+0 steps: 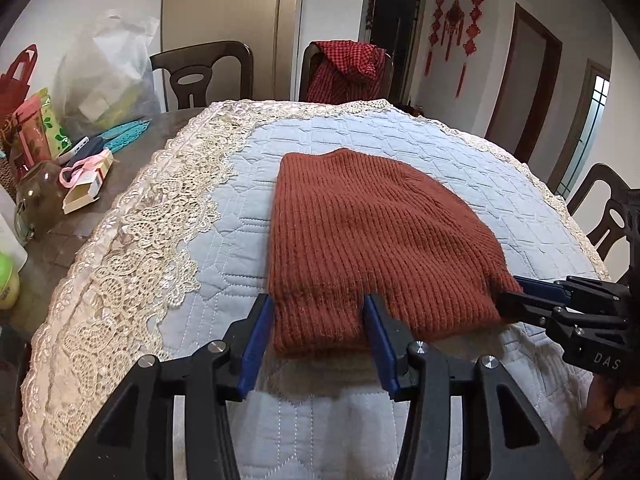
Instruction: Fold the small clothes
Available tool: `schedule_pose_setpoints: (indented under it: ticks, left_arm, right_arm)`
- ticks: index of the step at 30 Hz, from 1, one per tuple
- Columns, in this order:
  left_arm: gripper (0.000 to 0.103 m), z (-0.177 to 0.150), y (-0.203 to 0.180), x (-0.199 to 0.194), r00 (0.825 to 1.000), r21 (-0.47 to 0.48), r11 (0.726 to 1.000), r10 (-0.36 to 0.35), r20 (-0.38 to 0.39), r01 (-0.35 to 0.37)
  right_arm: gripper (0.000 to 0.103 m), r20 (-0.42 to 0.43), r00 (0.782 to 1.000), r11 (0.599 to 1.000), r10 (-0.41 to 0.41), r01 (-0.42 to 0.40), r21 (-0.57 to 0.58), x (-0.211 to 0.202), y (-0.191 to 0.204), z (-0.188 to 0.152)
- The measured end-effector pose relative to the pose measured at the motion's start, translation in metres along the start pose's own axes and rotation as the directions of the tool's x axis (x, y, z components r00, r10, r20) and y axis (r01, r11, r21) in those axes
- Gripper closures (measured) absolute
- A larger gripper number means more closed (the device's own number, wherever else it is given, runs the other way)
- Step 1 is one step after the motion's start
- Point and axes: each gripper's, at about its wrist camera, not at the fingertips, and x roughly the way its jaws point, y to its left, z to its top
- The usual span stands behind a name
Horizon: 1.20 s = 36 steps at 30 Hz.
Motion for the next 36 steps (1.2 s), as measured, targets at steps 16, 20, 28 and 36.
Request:
schedule_pose_setpoints:
  ticks: [16,20,28,36]
  left_arm:
    - [0.049,-0.020,-0.009,-0.018,0.999,0.015,0.999,0.041,-0.012,-0.041]
    - [0.048,-0.027,-0.010,-0.012,0.998,0.019,0.999,0.049,-0.048,-0.048]
    - [0.042,-0.035,-0.013,-0.003,0.993,0.029,0.997,0.081,-0.083,-0.078]
    - [0.035,-0.037,-0.016,-0.001,0.992,0.035,0.995,0.099,-0.084,-0.097]
  right_arm:
    - [0.065,0.009,0.999,0.999,-0.032,0.032,-0.041,-0.026,0.011,-0.017]
    - [0.065,-0.005,0.999,0.998,-0.048,0.048,-0.042,-0.022,0.009,-0.021]
    - [0.064,-0.070,0.993,0.994,-0.097,0.093,-0.060,-0.004,0.007,-0.032]
    - [0.057,-0.058,0.995,0.994,-0.087,0.083,-0.076,-0.004,0.010,-0.035]
